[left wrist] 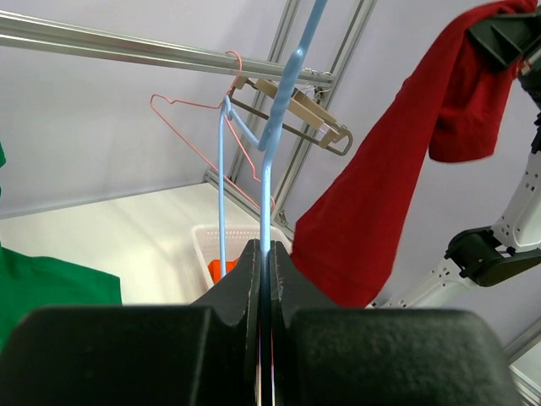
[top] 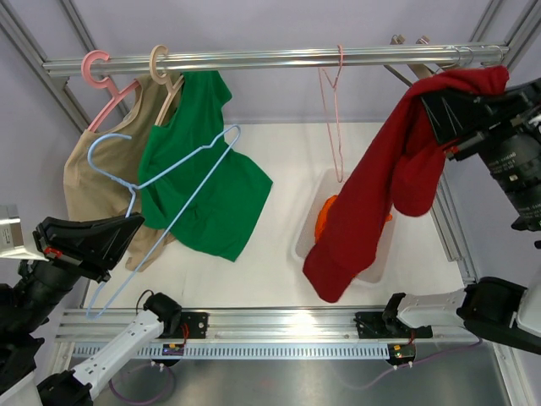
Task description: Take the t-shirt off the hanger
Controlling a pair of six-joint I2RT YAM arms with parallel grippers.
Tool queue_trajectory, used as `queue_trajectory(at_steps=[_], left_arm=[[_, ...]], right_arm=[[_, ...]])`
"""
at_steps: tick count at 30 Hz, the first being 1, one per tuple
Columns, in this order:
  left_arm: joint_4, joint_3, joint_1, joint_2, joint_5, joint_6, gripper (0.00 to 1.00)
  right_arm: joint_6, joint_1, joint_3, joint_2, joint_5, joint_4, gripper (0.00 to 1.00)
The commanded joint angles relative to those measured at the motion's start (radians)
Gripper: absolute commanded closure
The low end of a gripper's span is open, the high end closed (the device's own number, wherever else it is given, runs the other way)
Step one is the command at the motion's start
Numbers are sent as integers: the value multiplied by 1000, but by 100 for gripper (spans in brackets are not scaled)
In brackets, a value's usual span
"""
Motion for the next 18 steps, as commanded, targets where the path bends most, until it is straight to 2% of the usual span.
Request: queue_trajectory(at_steps=[1,7,11,18], left_arm=[[67,0,3,32,0,21,100],[77,-9,5,45,18,27,100],[102,-33,5,48,29,24,100],[119,-59,5,58,38,26,100]], right_arm=[[-137,3,111,124,162,-51,100],[-292,-19,101,165,310,91,100],[-378,-46,90,194,342,183,100],[-525,-54,190,236,390,302,100]])
